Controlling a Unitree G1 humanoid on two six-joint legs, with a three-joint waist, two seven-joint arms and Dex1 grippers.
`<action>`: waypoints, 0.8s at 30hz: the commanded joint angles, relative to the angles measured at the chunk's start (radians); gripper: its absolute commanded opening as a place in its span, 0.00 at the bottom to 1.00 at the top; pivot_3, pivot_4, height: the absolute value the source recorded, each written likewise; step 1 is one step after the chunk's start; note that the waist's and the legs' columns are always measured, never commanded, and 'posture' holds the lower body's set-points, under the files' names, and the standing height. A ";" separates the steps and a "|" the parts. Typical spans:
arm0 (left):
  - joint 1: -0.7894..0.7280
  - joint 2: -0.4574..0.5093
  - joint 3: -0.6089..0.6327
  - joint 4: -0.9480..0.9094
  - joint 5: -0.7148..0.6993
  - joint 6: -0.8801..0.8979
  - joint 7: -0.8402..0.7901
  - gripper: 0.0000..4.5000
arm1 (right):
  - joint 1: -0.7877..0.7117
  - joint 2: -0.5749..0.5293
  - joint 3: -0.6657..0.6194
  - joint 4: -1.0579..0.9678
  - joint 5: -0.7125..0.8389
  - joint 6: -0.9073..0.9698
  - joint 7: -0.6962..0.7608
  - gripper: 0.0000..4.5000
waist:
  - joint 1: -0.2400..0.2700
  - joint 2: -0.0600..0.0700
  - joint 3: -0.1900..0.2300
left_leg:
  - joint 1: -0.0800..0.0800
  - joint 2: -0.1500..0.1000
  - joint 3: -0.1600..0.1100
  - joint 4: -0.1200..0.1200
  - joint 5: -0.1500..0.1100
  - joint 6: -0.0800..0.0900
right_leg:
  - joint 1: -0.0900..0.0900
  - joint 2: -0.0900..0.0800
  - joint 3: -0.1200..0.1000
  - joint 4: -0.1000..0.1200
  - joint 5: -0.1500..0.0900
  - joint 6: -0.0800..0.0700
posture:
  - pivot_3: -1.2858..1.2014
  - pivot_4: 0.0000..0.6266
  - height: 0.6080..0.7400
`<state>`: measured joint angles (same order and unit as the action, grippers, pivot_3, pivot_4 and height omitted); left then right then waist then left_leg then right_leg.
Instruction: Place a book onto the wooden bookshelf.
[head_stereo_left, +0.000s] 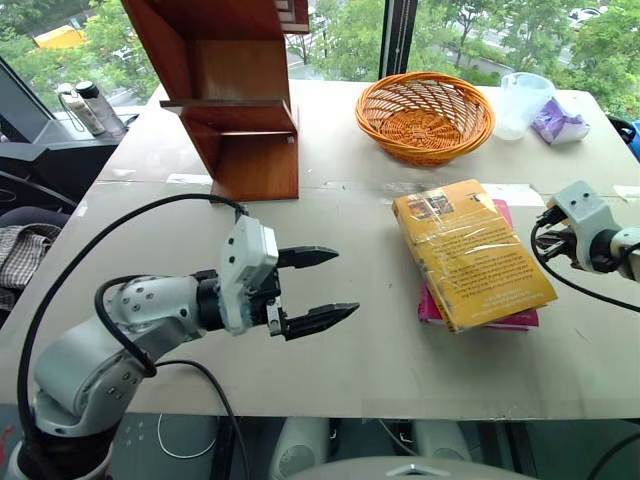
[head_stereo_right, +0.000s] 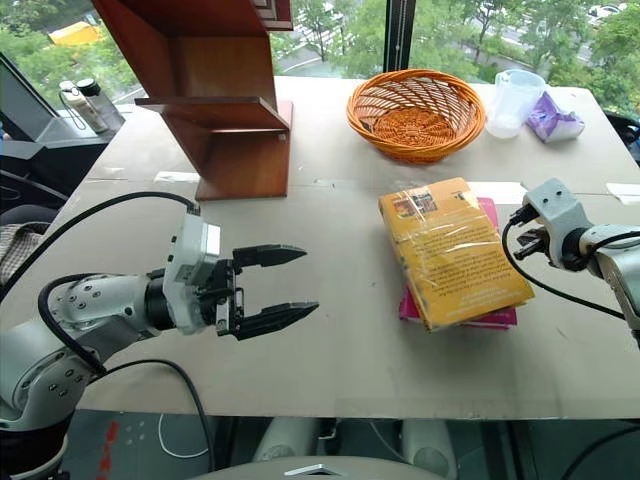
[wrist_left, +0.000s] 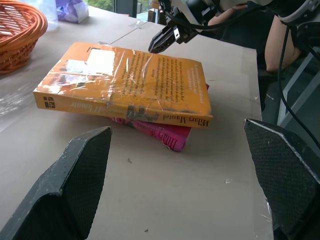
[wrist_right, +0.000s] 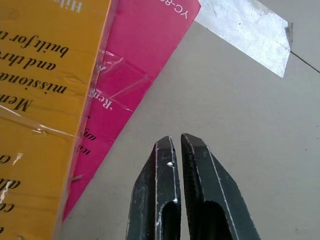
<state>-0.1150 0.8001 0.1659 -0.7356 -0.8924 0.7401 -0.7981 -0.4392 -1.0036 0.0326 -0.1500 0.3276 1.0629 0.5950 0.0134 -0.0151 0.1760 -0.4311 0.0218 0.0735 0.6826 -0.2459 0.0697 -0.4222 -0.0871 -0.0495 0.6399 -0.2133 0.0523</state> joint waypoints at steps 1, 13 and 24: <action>0.006 -0.002 0.017 -0.038 -0.010 -0.024 0.016 0.97 | -0.034 0.006 -0.004 -0.017 -0.010 0.003 0.016 0.01 | 0.000 0.000 0.000 | 0.000 0.000 0.000 0.000 0.000 0.000 | 0.000 0.000 0.000 0.000 0.000 0.000 | 0.52 0.24 0.95; 0.048 0.005 0.024 -0.034 -0.006 -0.052 0.024 0.97 | -0.049 0.081 -0.020 -0.158 0.032 0.109 0.015 0.01 | 0.000 0.000 0.000 | 0.000 0.000 0.000 0.000 0.001 -0.001 | 0.000 0.000 0.000 0.000 0.000 0.000 | 0.52 0.24 0.95; 0.043 -0.003 0.004 0.003 -0.001 -0.049 0.026 0.97 | -0.016 0.122 -0.058 -0.233 0.035 0.147 -0.021 0.01 | 0.002 0.000 0.000 | 0.000 0.000 0.000 0.000 0.001 -0.001 | 0.000 0.000 0.000 0.000 0.000 0.000 | 0.52 0.24 0.95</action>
<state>-0.0709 0.7996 0.1643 -0.7289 -0.8866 0.6972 -0.7770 -0.4548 -0.8565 0.0258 -0.3574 0.3707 1.2241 0.5798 0.0150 -0.0152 0.1759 -0.4312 0.0217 0.0735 0.6826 -0.2452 0.0684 -0.4222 -0.0872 -0.0497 0.6403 -0.2133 0.0522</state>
